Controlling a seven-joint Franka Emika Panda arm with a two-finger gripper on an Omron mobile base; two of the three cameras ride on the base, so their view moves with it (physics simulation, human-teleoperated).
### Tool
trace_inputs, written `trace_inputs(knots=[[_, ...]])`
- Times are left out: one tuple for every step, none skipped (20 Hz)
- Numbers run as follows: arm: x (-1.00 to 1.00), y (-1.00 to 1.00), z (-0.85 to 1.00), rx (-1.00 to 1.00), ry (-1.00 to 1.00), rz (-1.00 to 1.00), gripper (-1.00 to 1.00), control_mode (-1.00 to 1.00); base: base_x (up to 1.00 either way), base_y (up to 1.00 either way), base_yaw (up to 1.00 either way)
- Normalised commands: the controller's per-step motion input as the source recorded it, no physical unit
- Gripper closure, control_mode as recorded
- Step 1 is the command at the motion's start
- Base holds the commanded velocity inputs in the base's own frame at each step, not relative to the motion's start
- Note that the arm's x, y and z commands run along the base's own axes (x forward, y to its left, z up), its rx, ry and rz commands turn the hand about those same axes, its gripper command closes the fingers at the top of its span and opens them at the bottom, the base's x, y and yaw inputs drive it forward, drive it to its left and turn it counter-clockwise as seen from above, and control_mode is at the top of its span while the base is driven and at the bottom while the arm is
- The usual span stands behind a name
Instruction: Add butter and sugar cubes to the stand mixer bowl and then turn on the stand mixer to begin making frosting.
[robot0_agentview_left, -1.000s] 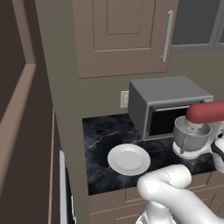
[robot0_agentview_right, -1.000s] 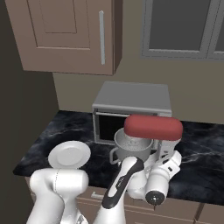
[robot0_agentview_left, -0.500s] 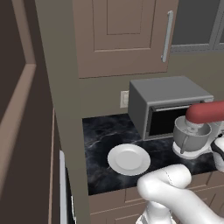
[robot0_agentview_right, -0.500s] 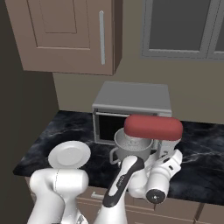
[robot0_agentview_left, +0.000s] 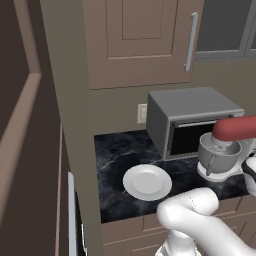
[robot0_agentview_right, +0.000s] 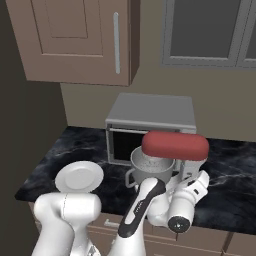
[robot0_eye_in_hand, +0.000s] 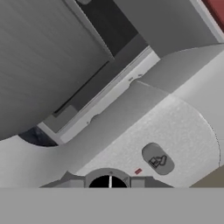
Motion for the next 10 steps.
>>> trace_inputs(knots=[[0.0,-0.08,-0.03,0.14,0.0,-0.02,1.0,-1.0,0.0,0.0,0.0],[0.0,-0.05,-0.05,0.17,0.0,-0.03,1.0,-1.0,0.0,0.0,0.0],[0.0,-0.04,-0.01,0.2,0.0,-0.05,1.0,-1.0,0.0,0.0,0.0],[0.0,-0.02,-0.01,0.22,0.0,-0.06,1.0,-1.0,0.0,0.0,0.0],[0.0,-0.04,0.0,0.23,0.0,-0.06,1.0,-1.0,0.0,0.0,0.0],[0.0,-0.02,0.0,0.24,0.0,-0.06,1.0,-1.0,0.0,0.0,0.0],[0.0,-0.01,0.0,0.25,0.0,-0.06,1.0,-1.0,0.0,0.0,0.0],[0.0,-0.03,0.0,0.28,0.0,-0.06,1.0,-1.0,0.0,0.0,0.0],[0.0,-0.02,-0.06,0.31,0.0,-0.06,1.0,-1.0,0.0,0.0,0.0],[0.0,-0.09,-0.08,0.34,0.0,-0.06,1.0,-1.0,0.0,0.0,0.0]])
